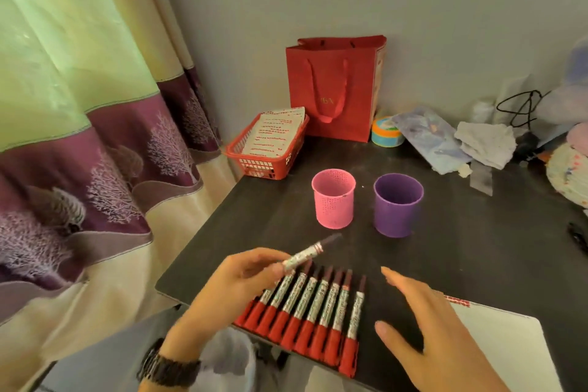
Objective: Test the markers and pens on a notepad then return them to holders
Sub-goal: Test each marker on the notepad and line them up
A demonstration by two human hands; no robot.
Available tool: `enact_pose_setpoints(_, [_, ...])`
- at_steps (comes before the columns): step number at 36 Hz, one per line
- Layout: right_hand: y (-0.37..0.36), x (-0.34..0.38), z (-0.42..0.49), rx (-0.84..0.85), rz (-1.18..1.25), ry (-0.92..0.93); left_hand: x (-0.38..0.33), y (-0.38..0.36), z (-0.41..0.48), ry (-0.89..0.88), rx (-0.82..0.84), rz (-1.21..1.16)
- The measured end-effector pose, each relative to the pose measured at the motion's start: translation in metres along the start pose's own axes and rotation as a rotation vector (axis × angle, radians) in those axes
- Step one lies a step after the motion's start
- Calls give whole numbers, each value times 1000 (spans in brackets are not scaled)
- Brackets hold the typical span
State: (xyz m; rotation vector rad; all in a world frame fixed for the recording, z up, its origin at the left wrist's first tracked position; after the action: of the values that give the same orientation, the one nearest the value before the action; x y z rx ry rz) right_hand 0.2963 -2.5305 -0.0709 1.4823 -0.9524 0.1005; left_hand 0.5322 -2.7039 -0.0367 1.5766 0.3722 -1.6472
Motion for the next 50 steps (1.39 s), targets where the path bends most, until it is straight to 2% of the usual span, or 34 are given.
enact_pose_setpoints(1, [-4,1,1,-20,-7,0,6,12,-5,20,-101,20])
enact_pose_setpoints(4, [-17,4,2,-14,-49,-16,32,38,-19,112,-317,272])
enact_pose_setpoints(7, [-29,11,-2,34,-178,28,54,47,-29,226,-461,557])
enact_pose_setpoints(11, [-43,22,-12,116,-310,38,71,38,-38,255,-481,809])
enact_pose_setpoints(16, [-54,25,-12,213,-413,-34,78,19,-40,233,-398,839])
enact_pose_setpoints(20, [-59,26,-11,206,-374,-65,76,6,-41,213,-400,887])
enact_pose_setpoints(22, [-62,28,-14,164,-308,-66,73,0,-42,189,-454,915])
enact_pose_setpoints(24, [-67,29,-17,114,-282,-44,68,-4,-44,70,-494,895])
enact_pose_setpoints(26, [-75,32,-20,72,-279,-17,66,-7,-47,-141,-371,931])
enact_pose_setpoints(28, [-82,36,-21,41,-289,3,69,-10,-51,-284,-169,984])
enact_pose_setpoints(30, [-88,39,-21,14,-309,35,73,-13,-54,-323,-15,1025])
enact_pose_setpoints(32, [-93,40,-19,-4,-311,59,78,-18,-56,-323,67,1048])
enact_pose_setpoints(37, [-93,48,-16,6,-359,82,86,-18,-55,-349,77,969])
enact_pose_setpoints(43, [-98,48,-9,-76,-383,98,92,-14,-50,-436,66,984])
enact_pose_setpoints(50, [-104,51,2,-79,-364,124,92,-17,-49,-358,21,992])
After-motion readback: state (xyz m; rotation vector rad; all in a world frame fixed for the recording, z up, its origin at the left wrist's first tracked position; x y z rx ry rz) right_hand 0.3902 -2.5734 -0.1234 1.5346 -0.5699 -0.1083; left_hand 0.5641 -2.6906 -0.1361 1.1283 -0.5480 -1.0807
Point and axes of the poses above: each hand's wrist, its own z-axis towards the middle knuckle, its own y-axis out of the back of the hand, x = y × z, the point moved 1 cm from there along z, towards the middle knuckle, and after that the axes turned 13 degrees about -y, right-handed, at the moved point
